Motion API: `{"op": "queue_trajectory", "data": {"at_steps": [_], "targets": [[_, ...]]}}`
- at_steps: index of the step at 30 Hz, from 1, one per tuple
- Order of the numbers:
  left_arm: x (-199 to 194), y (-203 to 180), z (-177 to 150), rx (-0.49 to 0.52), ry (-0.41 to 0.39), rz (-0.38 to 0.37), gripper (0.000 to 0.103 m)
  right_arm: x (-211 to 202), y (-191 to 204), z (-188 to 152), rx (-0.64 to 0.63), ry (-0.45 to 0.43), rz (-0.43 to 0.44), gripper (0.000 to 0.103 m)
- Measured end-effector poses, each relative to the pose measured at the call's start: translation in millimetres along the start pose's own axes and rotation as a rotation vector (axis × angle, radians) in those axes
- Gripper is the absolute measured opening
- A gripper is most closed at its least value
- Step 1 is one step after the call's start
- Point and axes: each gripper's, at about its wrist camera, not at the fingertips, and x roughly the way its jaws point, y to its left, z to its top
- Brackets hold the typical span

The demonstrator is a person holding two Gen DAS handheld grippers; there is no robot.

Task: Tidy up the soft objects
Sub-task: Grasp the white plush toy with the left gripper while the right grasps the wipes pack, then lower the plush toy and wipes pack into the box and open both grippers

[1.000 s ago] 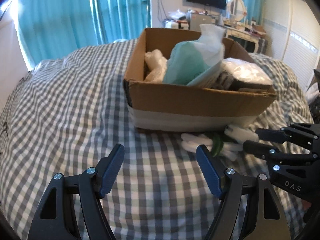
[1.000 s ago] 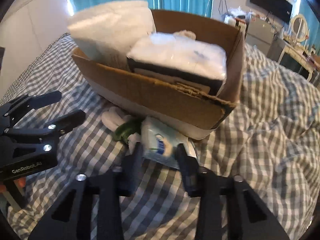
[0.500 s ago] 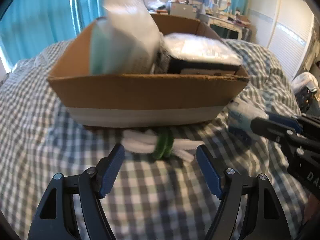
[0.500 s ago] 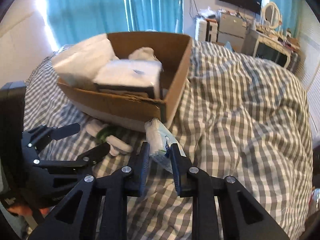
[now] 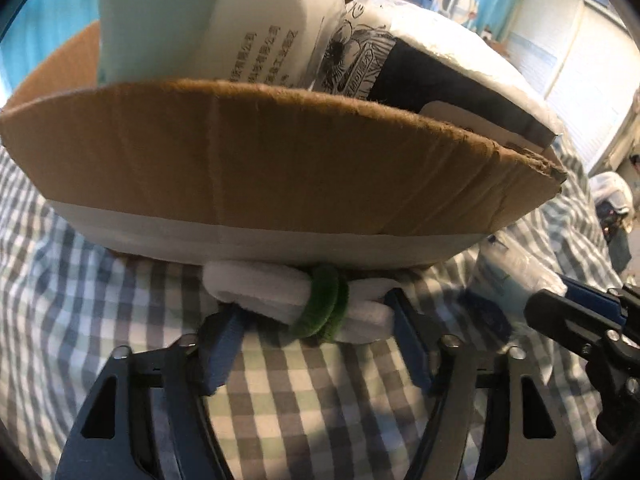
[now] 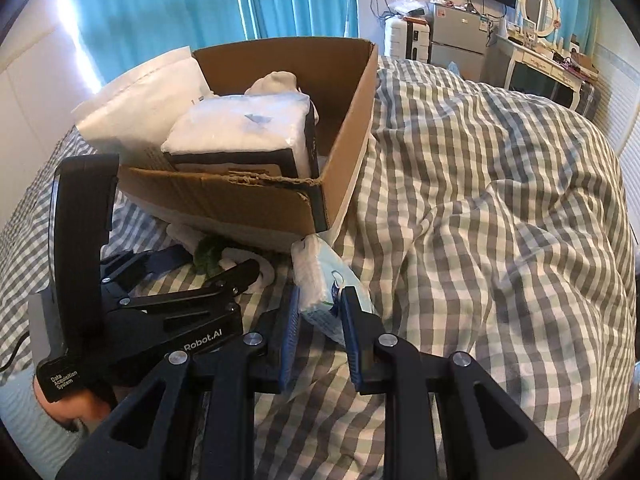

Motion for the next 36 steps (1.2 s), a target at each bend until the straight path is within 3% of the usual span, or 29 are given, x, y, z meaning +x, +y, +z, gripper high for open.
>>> {"op": "queue_trajectory", "data": {"at_steps": [3, 8, 23, 36], "targets": [[0.7, 3.9, 0.0, -0.017, 0.021, -0.064, 0.038, 1.0, 1.2, 0.0, -0.009, 0.0, -0.006, 0.021], [-6.2, 8.3, -2.4, -0.015, 0.047, -0.113, 0.028, -0.9, 3.1, -3.6, -0.026, -0.014, -0.012, 0.021], [-96.5, 17.2, -28.4, 0.113, -0.038, -0.017, 0.026, -57.8, 36.4, -18.5, -0.113, -0.111, 0.015, 0.018], [-170.4, 9.1, -4.4, 0.156, -0.171, -0.02, 0.026, -131.2, 48.5, -2.0, -0.111, -0.268, 0.077, 0.016]]}}
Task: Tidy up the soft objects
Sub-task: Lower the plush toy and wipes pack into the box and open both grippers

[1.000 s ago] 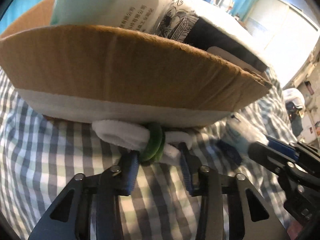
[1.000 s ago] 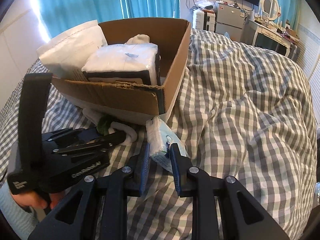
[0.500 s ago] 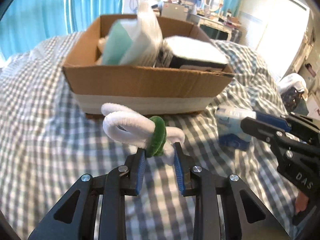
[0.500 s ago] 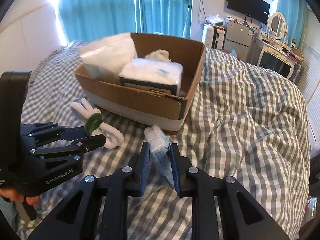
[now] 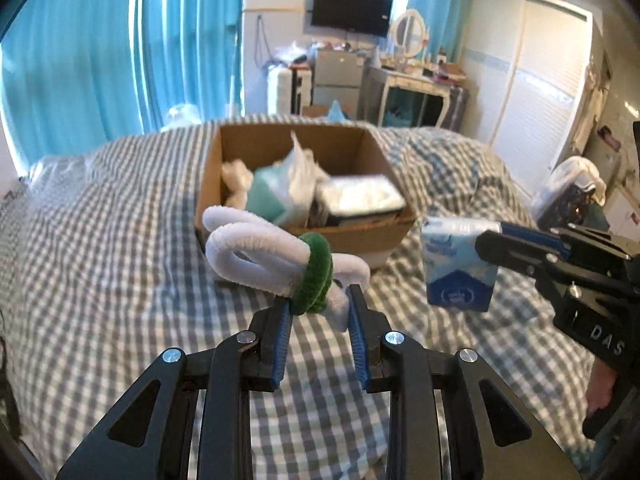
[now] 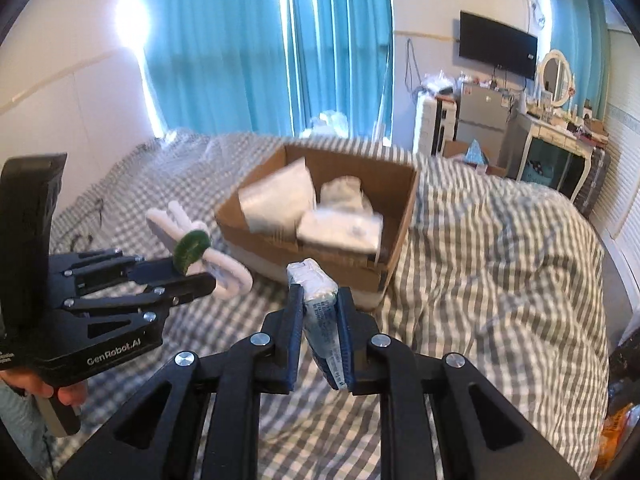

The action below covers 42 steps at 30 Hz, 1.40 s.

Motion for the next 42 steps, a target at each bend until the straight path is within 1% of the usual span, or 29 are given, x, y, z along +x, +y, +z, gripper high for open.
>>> {"op": "queue_trajectory", "data": {"at_steps": [6, 10, 13, 16, 18, 22, 24, 26, 27, 30, 32, 34, 35, 36, 37, 38, 39, 40, 41, 42], "targets": [[-14.7, 3.2, 28.6, 0.023, -0.036, 0.016, 0.026, -13.7, -11.6, 39.9, 0.007, -0.068, 0.0, 0.016], [-14.6, 15.4, 54.9, 0.024, -0.059, 0.022, 0.026, -10.4, -19.5, 74.2, 0.008, -0.108, 0.006, 0.016], [-9.0, 24.1, 76.0, 0.032, -0.074, 0.045, 0.026, 5.9, -24.7, 99.4, 0.016, -0.114, 0.001, 0.016], [5.0, 33.7, 95.9, 0.042, -0.077, 0.064, 0.026, 31.7, -28.4, 119.7, 0.033, -0.102, 0.0, 0.016], [19.4, 40.2, 108.1, 0.049, -0.073, 0.08, 0.026, 55.8, -30.7, 130.1, 0.041, -0.088, -0.003, 0.016], [43.6, 48.2, 120.9, 0.055, -0.065, 0.097, 0.027, 104.6, -38.5, 135.7, 0.06, -0.047, -0.029, 0.016], [58.7, 53.6, 125.7, 0.057, -0.052, 0.1, 0.027, 131.1, -41.8, 133.3, 0.058, -0.014, -0.069, 0.016], [72.1, 58.5, 128.4, 0.063, -0.039, 0.108, 0.027, 156.5, -41.3, 130.7, 0.024, 0.023, -0.123, 0.016], [79.3, 61.3, 129.8, 0.064, -0.032, 0.11, 0.027, 168.1, -42.0, 128.7, 0.015, 0.041, -0.129, 0.016], [99.1, 67.4, 133.4, 0.064, -0.009, 0.11, 0.027, 183.7, -48.2, 123.0, 0.024, 0.052, -0.124, 0.016], [110.3, 69.0, 136.7, 0.066, 0.002, 0.117, 0.027, 185.9, -53.1, 122.6, 0.025, 0.029, -0.135, 0.016], [118.5, 68.2, 141.8, 0.069, 0.006, 0.107, 0.027, 184.9, -57.0, 122.3, 0.037, 0.012, -0.135, 0.017], [121.3, 66.5, 143.9, 0.07, 0.009, 0.1, 0.028, 183.6, -58.9, 123.0, 0.048, 0.007, -0.122, 0.017], [124.4, 64.7, 146.9, 0.072, 0.009, 0.093, 0.031, 182.0, -60.5, 124.3, 0.055, 0.003, -0.104, 0.018], [126.6, 63.6, 148.2, 0.073, 0.01, 0.085, 0.033, 179.6, -61.8, 125.1, 0.061, -0.002, -0.098, 0.019], [128.3, 61.0, 149.6, 0.078, 0.012, 0.07, 0.037, 177.5, -61.9, 126.4, 0.064, -0.007, -0.099, 0.024], [129.5, 57.2, 150.3, 0.085, 0.016, 0.053, 0.041, 172.4, -62.9, 127.6, 0.067, -0.02, -0.105, 0.036], [130.3, 55.1, 150.5, 0.09, 0.017, 0.049, 0.042, 168.8, -63.6, 129.2, 0.069, -0.027, -0.11, 0.044], [130.0, 52.1, 150.3, 0.098, 0.017, 0.049, 0.045, 163.9, -64.9, 130.4, 0.072, -0.038, -0.114, 0.053], [128.9, 48.3, 149.1, 0.107, 0.021, 0.061, 0.048, 157.4, -65.8, 131.3, 0.077, -0.055, -0.114, 0.053]]}}
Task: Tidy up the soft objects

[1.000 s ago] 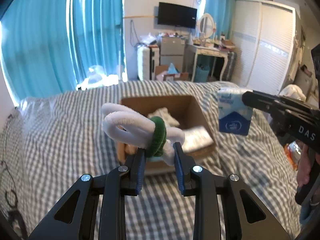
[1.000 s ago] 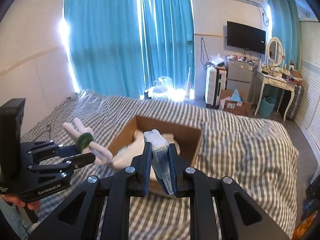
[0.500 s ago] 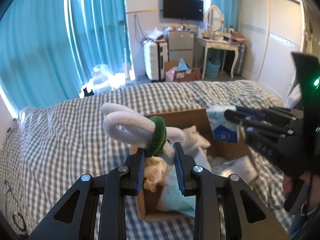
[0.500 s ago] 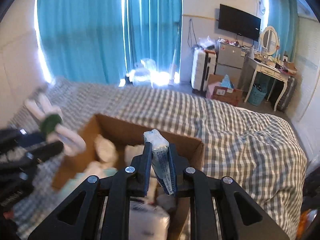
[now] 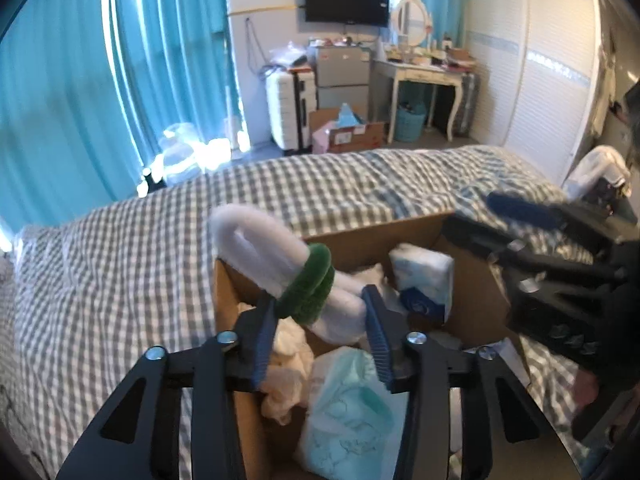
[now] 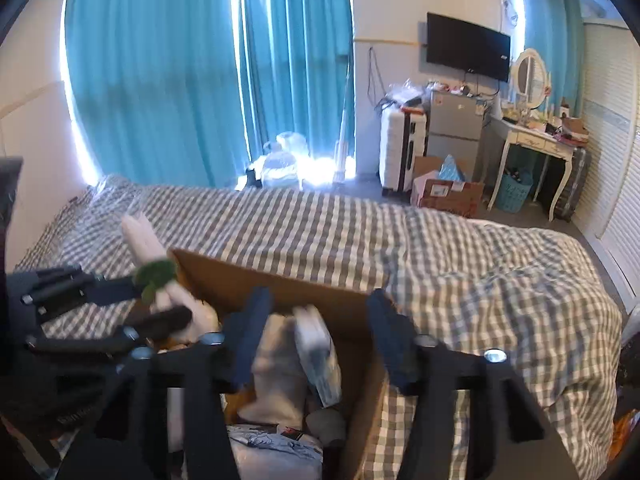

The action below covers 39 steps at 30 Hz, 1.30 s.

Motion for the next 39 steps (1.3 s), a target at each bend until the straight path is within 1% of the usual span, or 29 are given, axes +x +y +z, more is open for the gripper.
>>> {"op": "queue_trajectory", "data": {"at_steps": [1, 2, 5, 8, 11, 13, 14, 15, 17, 19, 21, 22, 24, 25, 26, 28, 30, 32, 33, 36, 38, 39], "targets": [[-1.5, -2.0, -0.3, 0.005, 0.002, 0.013, 0.052, -7.5, -1.4, 0.9, 0.007, -0.014, -0.003, 0.053], [-4.7, -4.3, -1.2, 0.012, 0.004, 0.03, 0.054, -13.5, -1.3, 2.1, 0.009, -0.019, -0.005, 0.053], [-21.8, -7.2, -2.8, 0.016, -0.02, 0.051, 0.055, -36.6, -1.7, 3.1, 0.018, -0.034, -0.006, 0.053], [-49.4, -9.1, -0.9, 0.007, -0.049, 0.058, 0.055, -68.2, -0.2, 6.2, 0.01, -0.054, -0.023, 0.053], [-91.3, -14.3, 4.0, 0.014, -0.113, 0.082, 0.055, -101.7, 0.6, 13.8, 0.008, -0.079, -0.036, 0.054], [-120.6, -18.0, 5.6, 0.018, -0.162, 0.094, 0.062, -131.0, 3.2, 19.6, 0.002, -0.109, -0.045, 0.056], [-134.9, -19.9, 5.7, 0.02, -0.185, 0.095, 0.068, -143.0, 4.4, 21.9, 0.0, -0.122, -0.051, 0.059], [-156.6, -22.8, 5.4, 0.022, -0.22, 0.103, 0.07, -156.3, 6.0, 23.8, -0.002, -0.135, -0.058, 0.06], [-184.4, -23.6, 4.4, 0.024, -0.272, 0.114, 0.07, -187.2, 9.5, 27.0, -0.003, -0.166, -0.064, 0.062], [-217.1, -27.7, 1.1, 0.031, -0.325, 0.126, 0.07, -215.4, 13.6, 28.9, -0.002, -0.195, -0.058, 0.066], [-250.5, -31.0, -3.1, 0.032, -0.378, 0.137, 0.076, -247.9, 21.8, 28.7, -0.02, -0.229, -0.065, 0.08], [-261.2, -31.2, -5.4, 0.033, -0.395, 0.143, 0.077, -258.0, 24.3, 28.8, -0.024, -0.237, -0.063, 0.084], [-290.5, -33.2, -14.5, 0.023, -0.455, 0.172, 0.08, -283.1, 28.9, 26.0, -0.019, -0.255, -0.039, 0.097], [-300.0, -32.2, -17.8, 0.014, -0.475, 0.183, 0.081, -296.7, 30.9, 22.3, -0.01, -0.271, -0.03, 0.099], [-310.7, -31.9, -23.3, 0.0, -0.498, 0.192, 0.081, -306.3, 33.0, 18.6, -0.007, -0.282, -0.041, 0.103], [-326.7, -32.4, -36.6, -0.027, -0.539, 0.201, 0.084, -320.0, 36.0, 9.7, -0.015, -0.308, -0.056, 0.103], [-331.2, -31.1, -49.2, -0.047, -0.555, 0.207, 0.086, -328.0, 38.9, -4.0, -0.008, -0.321, -0.078, 0.103], [-326.0, -30.8, -58.7, -0.06, -0.553, 0.218, 0.086, -325.0, 39.5, -21.5, 0.016, -0.301, -0.076, 0.103], [-319.2, -28.8, -64.6, -0.068, -0.539, 0.218, 0.086, -319.8, 38.2, -29.2, 0.031, -0.279, -0.076, 0.103], [-289.7, -19.9, -82.0, -0.114, -0.493, 0.183, 0.086, -300.2, 37.7, -49.8, 0.042, -0.22, -0.067, 0.103], [-273.7, -23.6, -92.8, -0.122, -0.472, 0.196, 0.086, -283.7, 39.2, -66.2, 0.046, -0.218, -0.066, 0.103], [-264.9, -26.0, -100.8, -0.112, -0.467, 0.215, 0.086, -275.3, 39.3, -75.5, 0.057, -0.226, -0.067, 0.103]]}}
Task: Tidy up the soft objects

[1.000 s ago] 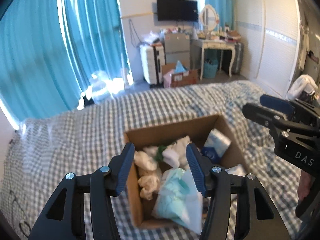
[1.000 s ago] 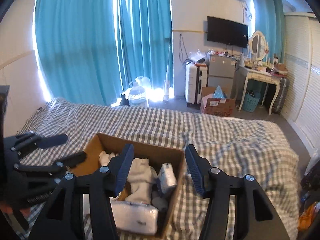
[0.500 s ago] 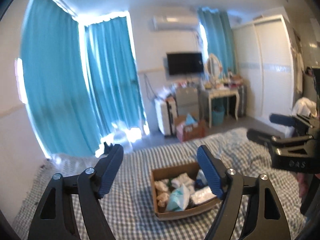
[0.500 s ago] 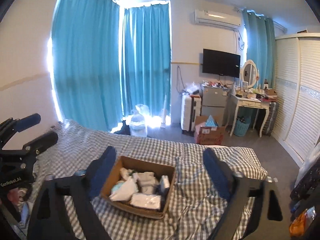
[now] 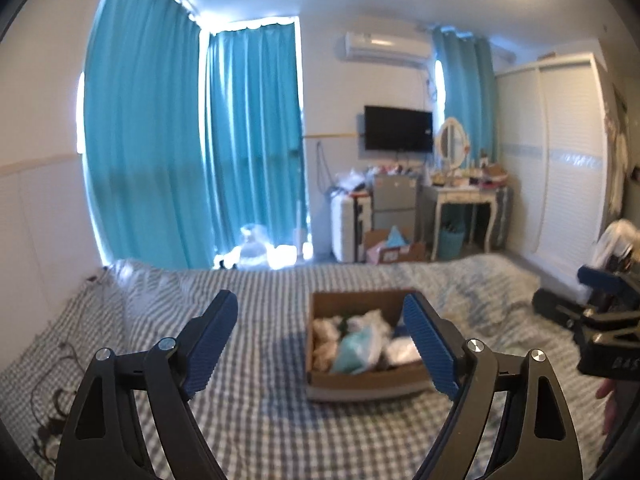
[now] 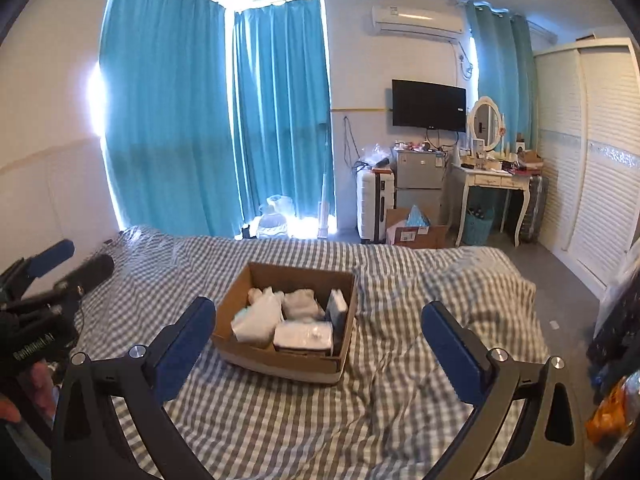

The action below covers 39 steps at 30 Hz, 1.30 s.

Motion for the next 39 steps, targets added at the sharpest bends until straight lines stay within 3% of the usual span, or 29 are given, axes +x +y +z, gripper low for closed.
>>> {"op": "queue_trajectory", "data": {"at_steps": [2, 4, 8, 12, 39], "targets": [[4.6, -3.5, -16.7, 0.013, 0.001, 0.024, 0.086, 8.5, -1.3, -19.0, 0.03, -0.021, -0.003, 0.103], [12.6, -5.2, -36.1, -0.001, 0.019, -0.001, 0.086, 19.4, -4.0, -36.6, 0.042, -0.034, -0.002, 0.103], [25.7, -8.7, -65.8, 0.023, 0.037, 0.023, 0.086, 36.3, -1.2, -69.1, -0.015, -0.065, -0.055, 0.103], [35.3, -5.8, -78.4, -0.006, 0.045, 0.017, 0.086, 53.3, -9.5, -85.9, 0.013, -0.014, -0.073, 0.103], [33.1, -9.8, -89.6, -0.01, 0.066, -0.009, 0.086, 51.1, -5.7, -88.3, 0.012, -0.012, -0.054, 0.103]]}}
